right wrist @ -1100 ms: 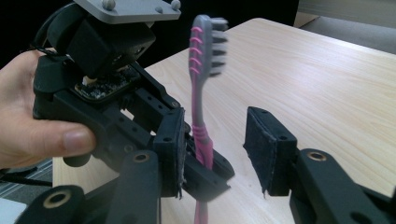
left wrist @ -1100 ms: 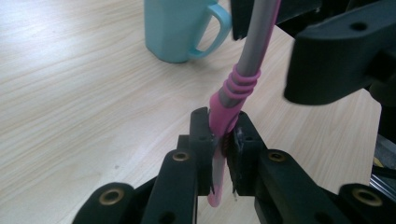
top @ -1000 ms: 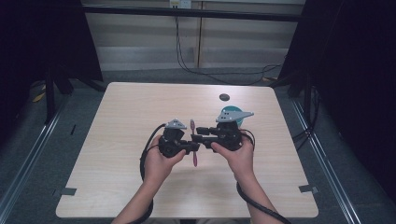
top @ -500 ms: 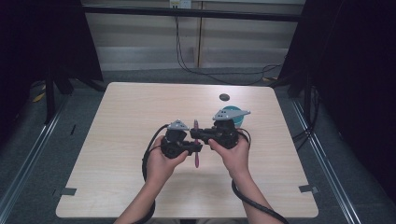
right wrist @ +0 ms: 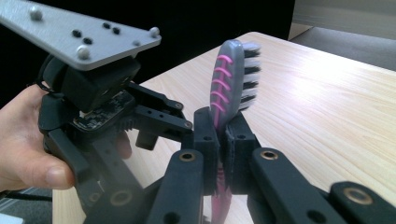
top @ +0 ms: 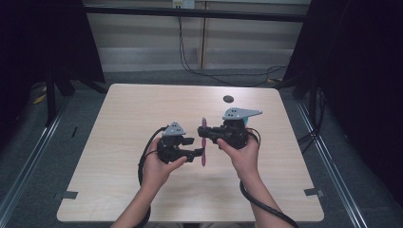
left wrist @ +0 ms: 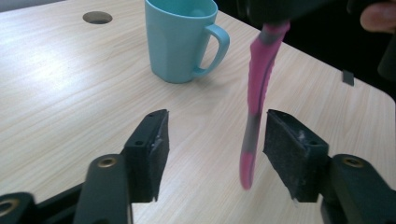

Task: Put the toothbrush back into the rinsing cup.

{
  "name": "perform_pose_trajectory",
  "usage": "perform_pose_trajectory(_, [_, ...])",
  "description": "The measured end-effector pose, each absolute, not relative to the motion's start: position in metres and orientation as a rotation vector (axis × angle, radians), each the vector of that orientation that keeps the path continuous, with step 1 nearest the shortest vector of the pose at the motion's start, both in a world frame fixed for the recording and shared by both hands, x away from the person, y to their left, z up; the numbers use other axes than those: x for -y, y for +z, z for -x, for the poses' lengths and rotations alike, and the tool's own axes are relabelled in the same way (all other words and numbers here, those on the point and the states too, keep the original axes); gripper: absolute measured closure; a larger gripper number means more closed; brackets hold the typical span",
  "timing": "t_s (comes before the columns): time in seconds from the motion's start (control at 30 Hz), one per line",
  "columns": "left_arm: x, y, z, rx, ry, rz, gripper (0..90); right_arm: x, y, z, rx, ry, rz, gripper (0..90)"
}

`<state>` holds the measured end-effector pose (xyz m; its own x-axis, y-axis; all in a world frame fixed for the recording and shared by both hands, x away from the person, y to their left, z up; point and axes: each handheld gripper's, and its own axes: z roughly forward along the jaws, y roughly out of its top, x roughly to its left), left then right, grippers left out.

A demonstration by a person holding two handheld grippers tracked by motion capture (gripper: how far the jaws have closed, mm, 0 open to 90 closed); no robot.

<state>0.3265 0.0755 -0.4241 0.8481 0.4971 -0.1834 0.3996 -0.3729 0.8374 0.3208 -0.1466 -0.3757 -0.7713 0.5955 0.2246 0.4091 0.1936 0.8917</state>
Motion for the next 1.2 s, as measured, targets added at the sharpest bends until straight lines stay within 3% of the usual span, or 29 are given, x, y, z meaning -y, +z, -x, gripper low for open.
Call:
perform_pose_trajectory(0.67, [-0.117,-0.463,-0.327,-0.693,0.136,-2.138,25.0,0.169,-0.374,-0.324,-2.260,1.609,-1.011,85.4])
perform_pose_trajectory(1.2, [-0.138,-0.479,-0.321,-0.693,0.198,-2.226,20.4,0.177,-0.369,-0.326,-2.251,1.596,-1.014,85.4])
